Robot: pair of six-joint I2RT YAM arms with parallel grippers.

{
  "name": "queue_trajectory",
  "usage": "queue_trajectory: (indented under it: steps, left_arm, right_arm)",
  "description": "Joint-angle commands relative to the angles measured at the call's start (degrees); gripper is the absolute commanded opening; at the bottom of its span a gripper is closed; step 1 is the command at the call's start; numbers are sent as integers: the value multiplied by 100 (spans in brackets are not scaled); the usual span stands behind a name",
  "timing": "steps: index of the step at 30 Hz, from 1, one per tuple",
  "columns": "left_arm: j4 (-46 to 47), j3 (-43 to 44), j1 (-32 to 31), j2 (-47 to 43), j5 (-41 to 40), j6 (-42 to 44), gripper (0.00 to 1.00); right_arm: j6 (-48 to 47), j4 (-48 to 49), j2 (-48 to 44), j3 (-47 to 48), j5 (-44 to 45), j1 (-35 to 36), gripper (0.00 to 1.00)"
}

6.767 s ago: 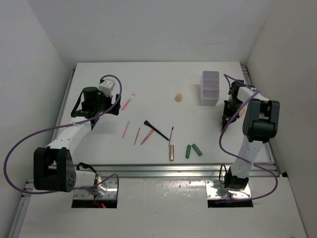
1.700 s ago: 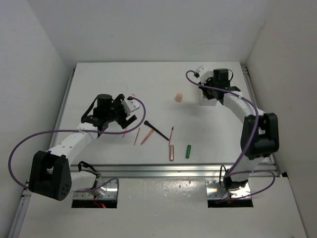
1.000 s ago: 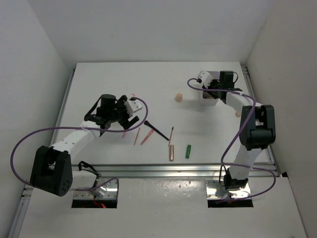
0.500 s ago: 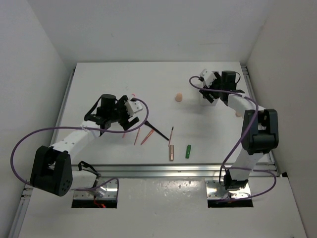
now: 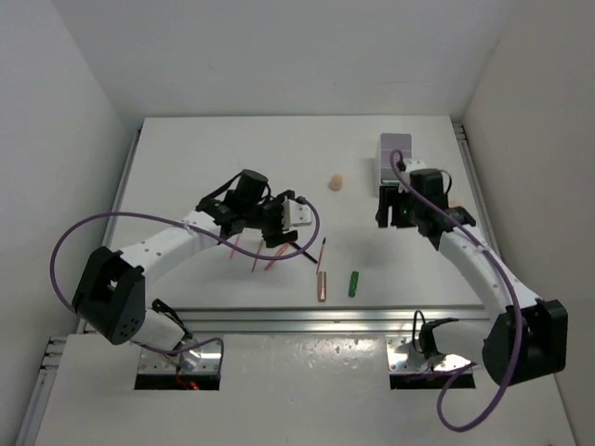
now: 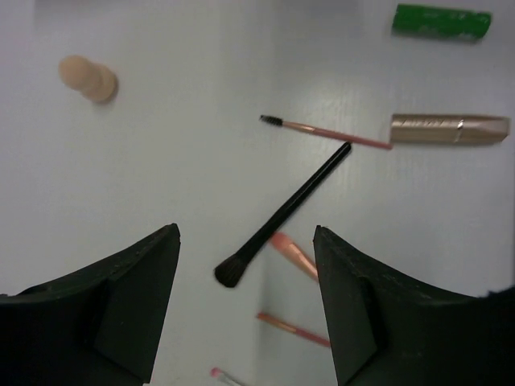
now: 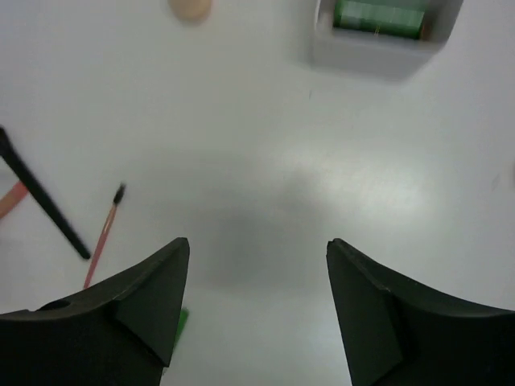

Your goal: Organize the makeup

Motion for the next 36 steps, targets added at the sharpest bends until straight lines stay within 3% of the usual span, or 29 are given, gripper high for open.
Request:
queue_trajectory:
  steps: [1, 3, 6, 11, 19, 27, 33, 36]
  left_arm:
    - [-12, 168, -224, 64, -444, -1710, 71]
    - [101, 55, -172, 64, -848, -2665, 67]
    - [242, -156, -119, -120, -1595, -3363, 66]
    - [243, -438, -119, -357, -1870, -3743, 66]
    - [-83, -710, -119, -805, -2045, -3736, 67]
    - [-214, -1001, -233, -1131, -2063, -3251, 70]
    - [-214, -1053, -286, -1131, -2063, -3251, 70]
    - [-214, -1054, -286, -1192, -2124, -3199, 70]
  right_arm:
    - [2042, -861, -295, -704, 1112, 715, 69]
    - [2499, -1134, -365, -819, 1445, 1121, 69]
    - [2869, -1416, -479, -1021, 1842, 1727, 68]
    - [3150, -1021, -498, -1495, 1826, 2387, 60]
    - [3449, -169, 73, -1777, 1369, 2853, 55]
    - [3801, -63, 750, -1909, 1272, 2924, 48]
    - [3810, 368, 1066, -2120, 1167, 2889, 36]
    - [3784, 359, 1163, -2111, 1079, 2827, 25]
